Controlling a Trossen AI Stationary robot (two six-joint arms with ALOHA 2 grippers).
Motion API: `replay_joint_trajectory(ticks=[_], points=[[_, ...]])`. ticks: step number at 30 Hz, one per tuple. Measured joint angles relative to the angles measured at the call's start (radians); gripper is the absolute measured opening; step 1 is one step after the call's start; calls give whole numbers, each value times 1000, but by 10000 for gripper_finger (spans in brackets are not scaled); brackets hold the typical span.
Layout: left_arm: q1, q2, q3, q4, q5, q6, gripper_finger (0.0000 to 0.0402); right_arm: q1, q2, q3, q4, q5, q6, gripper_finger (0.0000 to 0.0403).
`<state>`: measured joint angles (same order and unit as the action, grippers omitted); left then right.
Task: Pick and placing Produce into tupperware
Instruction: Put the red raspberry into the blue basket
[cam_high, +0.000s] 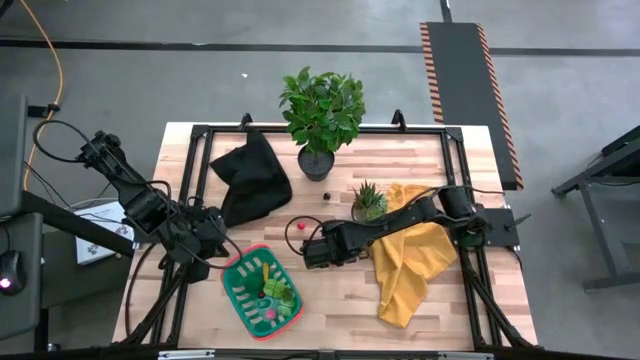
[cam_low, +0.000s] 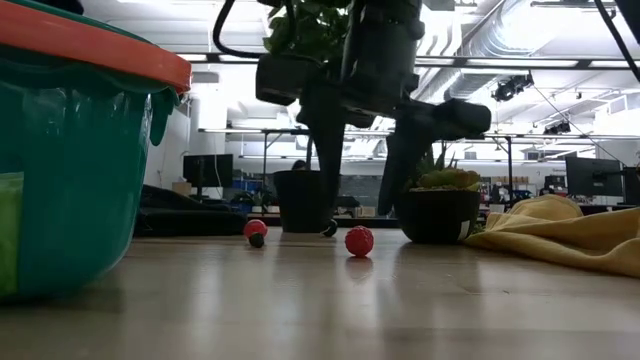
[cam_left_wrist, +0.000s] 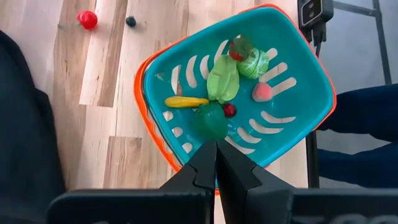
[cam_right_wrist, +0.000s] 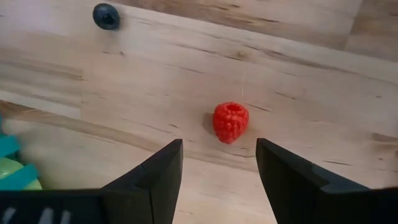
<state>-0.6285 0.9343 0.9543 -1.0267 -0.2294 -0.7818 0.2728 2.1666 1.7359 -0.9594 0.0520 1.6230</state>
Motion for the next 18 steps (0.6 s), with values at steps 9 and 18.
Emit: replay_joint_trajectory(ticks=[9, 18], points=[[0, 1, 0, 2, 0, 0, 3, -5, 15, 0, -15, 2, 11, 195], [0, 1, 0, 2, 1, 0, 3, -25, 39, -1, 1, 0, -5, 195]])
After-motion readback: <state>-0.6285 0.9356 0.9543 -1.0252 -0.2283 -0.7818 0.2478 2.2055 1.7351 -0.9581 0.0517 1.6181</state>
